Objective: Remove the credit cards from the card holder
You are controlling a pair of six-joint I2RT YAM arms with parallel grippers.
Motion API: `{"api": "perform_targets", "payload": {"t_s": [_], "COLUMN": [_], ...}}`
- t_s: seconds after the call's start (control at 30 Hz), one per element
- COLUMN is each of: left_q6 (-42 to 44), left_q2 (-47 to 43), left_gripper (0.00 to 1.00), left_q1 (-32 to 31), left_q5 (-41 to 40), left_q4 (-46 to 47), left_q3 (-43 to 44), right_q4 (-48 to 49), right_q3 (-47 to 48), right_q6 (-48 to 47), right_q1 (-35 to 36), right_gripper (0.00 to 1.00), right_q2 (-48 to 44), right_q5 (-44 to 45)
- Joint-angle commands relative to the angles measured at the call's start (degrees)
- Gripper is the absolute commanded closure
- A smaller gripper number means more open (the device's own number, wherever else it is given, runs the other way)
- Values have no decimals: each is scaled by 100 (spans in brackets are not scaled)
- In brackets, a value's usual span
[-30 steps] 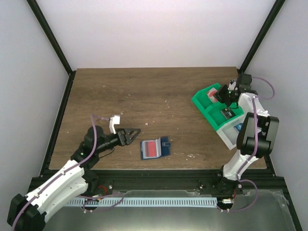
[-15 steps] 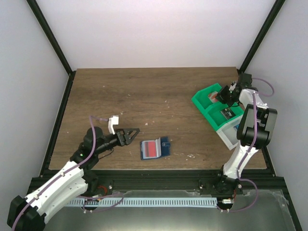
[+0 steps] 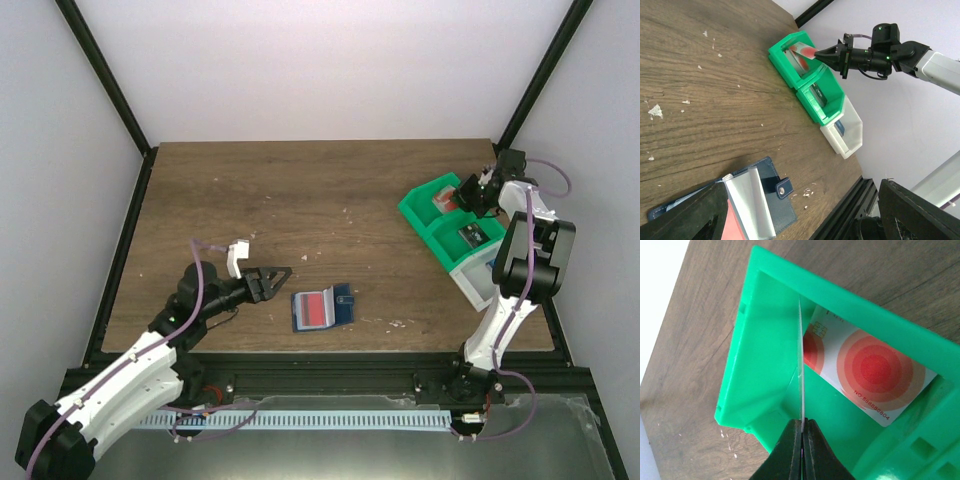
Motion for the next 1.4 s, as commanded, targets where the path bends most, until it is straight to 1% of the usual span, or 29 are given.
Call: {"api": "perform_targets", "payload": {"t_s": [0.0, 0.4, 0.53, 0.97, 1.13, 1.2, 1.37], "left_q6": [-41, -149, -130, -185, -264, -268, -114], "left_q2": [17, -152, -150, -467, -473, -434, -320], "left_gripper": [16, 16, 16, 16, 16, 16, 16], "left_q1": [25, 21, 21, 22, 21, 21, 25], "left_q5": [-36, -76, -76, -92, -100, -70, -84], "left_q4": [129, 26, 20, -193, -188, -212, -451], "left_q3": [-15, -105, -117, -188, -256, -246, -180], "right_q4": [-14, 71, 85, -45, -101, -138, -274], "right_q3": [201, 178, 183, 244, 291, 320, 329], "right_q6": [-57, 5, 58, 68, 133, 144, 205], "right_q1": [-96, -113, -112, -114, -114, -114, -114], "right_gripper": [95, 94, 89, 88, 84, 78, 75], "right_q2": [102, 192, 164, 81, -67, -157, -383], "right_q5": [81, 222, 277, 541, 567, 589, 760]}}
